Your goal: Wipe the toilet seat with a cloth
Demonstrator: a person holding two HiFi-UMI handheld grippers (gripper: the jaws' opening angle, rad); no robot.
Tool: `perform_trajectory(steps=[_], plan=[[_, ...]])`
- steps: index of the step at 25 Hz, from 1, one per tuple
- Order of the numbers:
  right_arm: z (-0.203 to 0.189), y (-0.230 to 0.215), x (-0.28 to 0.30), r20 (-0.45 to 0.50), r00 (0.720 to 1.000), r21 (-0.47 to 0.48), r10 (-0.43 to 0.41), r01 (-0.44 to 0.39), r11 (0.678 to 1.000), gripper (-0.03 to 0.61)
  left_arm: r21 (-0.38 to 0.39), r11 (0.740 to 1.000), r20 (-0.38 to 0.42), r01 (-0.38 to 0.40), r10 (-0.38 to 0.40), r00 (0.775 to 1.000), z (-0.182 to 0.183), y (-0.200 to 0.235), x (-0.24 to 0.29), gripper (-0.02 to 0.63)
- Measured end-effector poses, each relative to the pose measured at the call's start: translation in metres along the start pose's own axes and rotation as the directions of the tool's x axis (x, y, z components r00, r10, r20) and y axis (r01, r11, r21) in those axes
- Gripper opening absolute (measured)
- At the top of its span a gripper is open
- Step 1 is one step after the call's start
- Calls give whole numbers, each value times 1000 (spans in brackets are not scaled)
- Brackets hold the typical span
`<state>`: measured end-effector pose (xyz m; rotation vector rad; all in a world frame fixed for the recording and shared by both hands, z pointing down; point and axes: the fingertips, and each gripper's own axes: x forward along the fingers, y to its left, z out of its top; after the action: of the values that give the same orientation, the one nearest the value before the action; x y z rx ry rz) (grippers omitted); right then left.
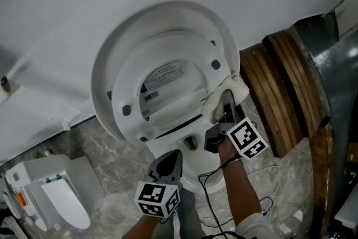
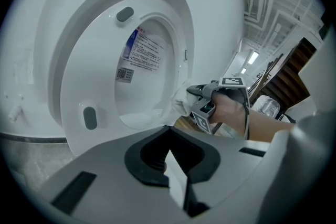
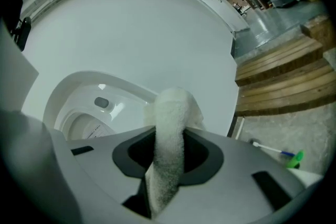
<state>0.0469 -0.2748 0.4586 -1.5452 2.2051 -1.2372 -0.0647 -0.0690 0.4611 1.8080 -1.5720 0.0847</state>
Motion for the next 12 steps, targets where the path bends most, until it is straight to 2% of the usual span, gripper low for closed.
perform_trajectory(steps=[12], plan=[[-6, -14, -9, 54, 999, 34, 6, -8, 999, 100, -2, 1000, -29, -1, 1, 1000, -20, 8, -3, -4]])
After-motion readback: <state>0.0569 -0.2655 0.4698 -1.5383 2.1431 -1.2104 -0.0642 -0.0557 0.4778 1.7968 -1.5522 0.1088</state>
